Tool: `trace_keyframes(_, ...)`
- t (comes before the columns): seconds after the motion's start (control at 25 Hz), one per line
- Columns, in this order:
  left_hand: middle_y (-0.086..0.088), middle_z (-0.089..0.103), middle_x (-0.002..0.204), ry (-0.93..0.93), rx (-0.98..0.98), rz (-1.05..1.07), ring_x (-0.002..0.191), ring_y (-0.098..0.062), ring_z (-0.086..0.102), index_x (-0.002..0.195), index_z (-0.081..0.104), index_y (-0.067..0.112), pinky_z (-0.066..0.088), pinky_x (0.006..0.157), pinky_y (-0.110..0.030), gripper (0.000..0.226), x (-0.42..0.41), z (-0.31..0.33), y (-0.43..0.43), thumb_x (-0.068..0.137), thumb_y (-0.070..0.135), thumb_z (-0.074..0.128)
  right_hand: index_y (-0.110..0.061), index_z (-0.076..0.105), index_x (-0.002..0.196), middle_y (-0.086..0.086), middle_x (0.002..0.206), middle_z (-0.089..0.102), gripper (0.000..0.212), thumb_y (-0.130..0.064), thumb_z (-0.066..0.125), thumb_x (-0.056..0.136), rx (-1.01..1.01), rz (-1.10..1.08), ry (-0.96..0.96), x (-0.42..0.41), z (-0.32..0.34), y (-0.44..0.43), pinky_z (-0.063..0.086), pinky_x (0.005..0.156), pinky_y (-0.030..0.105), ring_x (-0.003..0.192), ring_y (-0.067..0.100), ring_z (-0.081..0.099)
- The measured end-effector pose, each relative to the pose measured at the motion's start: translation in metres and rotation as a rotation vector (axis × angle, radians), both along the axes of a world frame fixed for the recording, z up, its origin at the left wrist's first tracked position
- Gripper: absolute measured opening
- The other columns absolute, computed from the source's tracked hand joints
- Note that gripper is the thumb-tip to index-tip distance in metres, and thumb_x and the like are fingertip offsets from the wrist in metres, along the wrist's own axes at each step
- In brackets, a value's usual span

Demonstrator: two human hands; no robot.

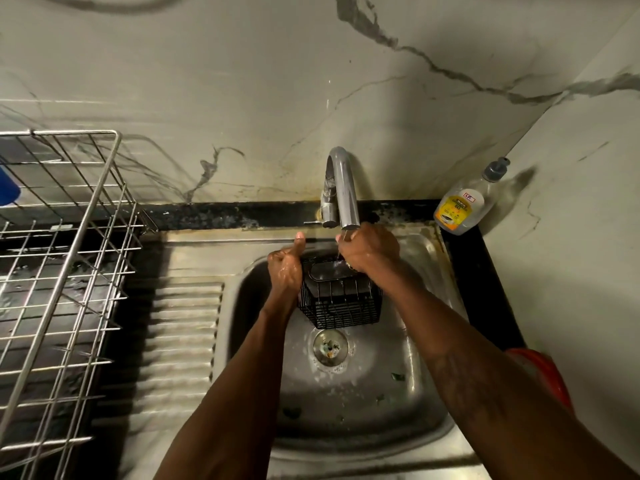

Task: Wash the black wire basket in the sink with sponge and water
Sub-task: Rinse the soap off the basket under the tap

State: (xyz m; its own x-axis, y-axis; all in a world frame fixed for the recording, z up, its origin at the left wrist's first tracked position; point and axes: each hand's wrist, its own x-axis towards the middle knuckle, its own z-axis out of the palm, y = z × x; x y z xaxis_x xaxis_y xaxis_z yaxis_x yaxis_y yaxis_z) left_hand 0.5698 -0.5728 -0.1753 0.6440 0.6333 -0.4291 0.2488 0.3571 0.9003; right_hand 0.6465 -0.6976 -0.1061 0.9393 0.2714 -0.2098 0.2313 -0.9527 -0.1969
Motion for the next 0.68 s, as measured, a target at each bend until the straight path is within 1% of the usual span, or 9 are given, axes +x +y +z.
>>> trace_keyframes(0.04,-0.009,0.076,0.085,-0.016,0.031,-0.012,0.086,-0.029,0.073,0.082,0.074,0.011,0.055,0.092,-0.052,0.033,-0.004,0.002,0.003,0.087,0.044,0.071,-0.013,0.052,0.074,-0.001,0.064,0.046,0.051,-0.054,0.046,0.103,0.015,-0.014,0.008,0.001,0.001,0.003,0.036,0.051,0.023,0.055,0.009,0.041)
trace_keyframes(0.12,-0.011,0.076,0.083,-0.038,0.162,-0.080,0.079,-0.030,0.074,0.087,0.075,0.009,0.060,0.080,-0.051,0.039,-0.011,-0.001,0.011,0.096,0.045,0.062,-0.015,0.061,0.080,-0.001,0.066,0.053,0.045,-0.053,0.049,0.102,0.060,0.014,-0.034,-0.007,-0.003,0.010,0.036,0.050,0.023,0.056,0.009,0.047)
trace_keyframes(0.2,-0.008,0.074,0.074,-0.042,0.376,-0.244,0.064,-0.023,0.072,0.087,0.075,0.013,0.061,0.061,-0.038,0.045,-0.017,0.014,0.010,0.102,0.048,0.051,-0.012,0.069,0.090,0.000,0.076,0.064,0.045,-0.053,0.052,0.100,0.120,0.003,-0.045,-0.012,-0.010,0.015,0.045,0.057,0.025,0.066,0.014,0.059)
trace_keyframes(0.28,-0.001,0.070,0.066,-0.041,0.593,-0.294,0.054,-0.016,0.064,0.075,0.069,0.017,0.047,0.052,-0.019,0.047,-0.014,0.026,-0.003,0.106,0.041,0.044,-0.013,0.072,0.095,0.005,0.086,0.069,0.048,-0.054,0.048,0.099,0.119,-0.038,-0.079,-0.009,-0.020,0.025,0.044,0.064,0.028,0.081,0.021,0.067)
trace_keyframes(0.32,-0.001,0.067,0.064,0.019,0.670,-0.275,0.052,-0.014,0.060,0.068,0.065,0.018,0.041,0.052,-0.017,0.048,-0.012,0.028,-0.011,0.106,0.039,0.043,-0.013,0.072,0.096,0.007,0.090,0.071,0.049,-0.053,0.044,0.100,0.107,-0.038,-0.088,-0.009,-0.022,0.031,0.043,0.067,0.030,0.088,0.024,0.068)
trace_keyframes(0.4,-0.005,0.069,0.068,0.174,0.525,-0.119,0.059,-0.017,0.062,0.064,0.063,0.017,0.048,0.058,-0.024,0.046,-0.009,0.021,-0.021,0.103,0.039,0.051,-0.010,0.071,0.097,0.010,0.093,0.072,0.053,-0.049,0.036,0.105,0.206,0.034,-0.075,-0.016,-0.022,0.041,0.046,0.076,0.033,0.091,0.027,0.068)
trace_keyframes(0.52,0.000,0.069,0.075,0.276,0.244,0.098,0.073,-0.013,0.065,0.068,0.060,0.027,0.057,0.077,-0.036,0.030,-0.031,-0.007,-0.015,0.098,0.033,0.062,-0.013,0.070,0.079,0.003,0.071,0.070,0.062,-0.053,0.030,0.107,0.526,0.177,0.134,-0.040,-0.029,0.022,0.052,0.076,0.033,0.068,0.016,0.067)
trace_keyframes(0.6,0.006,0.065,0.073,0.256,0.254,0.099,0.073,-0.012,0.064,0.070,0.060,0.027,0.055,0.075,-0.031,0.029,-0.035,-0.014,-0.014,0.098,0.034,0.063,-0.014,0.069,0.075,0.004,0.066,0.068,0.068,-0.054,0.024,0.107,0.361,0.259,0.046,-0.045,-0.048,-0.006,0.047,0.071,0.032,0.063,0.016,0.063)
trace_keyframes(0.68,0.004,0.070,0.074,0.164,0.264,-0.063,0.076,-0.014,0.068,0.076,0.068,0.021,0.052,0.067,-0.024,0.033,-0.027,-0.016,-0.022,0.098,0.044,0.059,-0.013,0.063,0.079,0.007,0.067,0.062,0.060,-0.047,0.023,0.109,0.194,0.278,-0.004,-0.046,-0.066,-0.017,0.043,0.069,0.033,0.067,0.024,0.061)
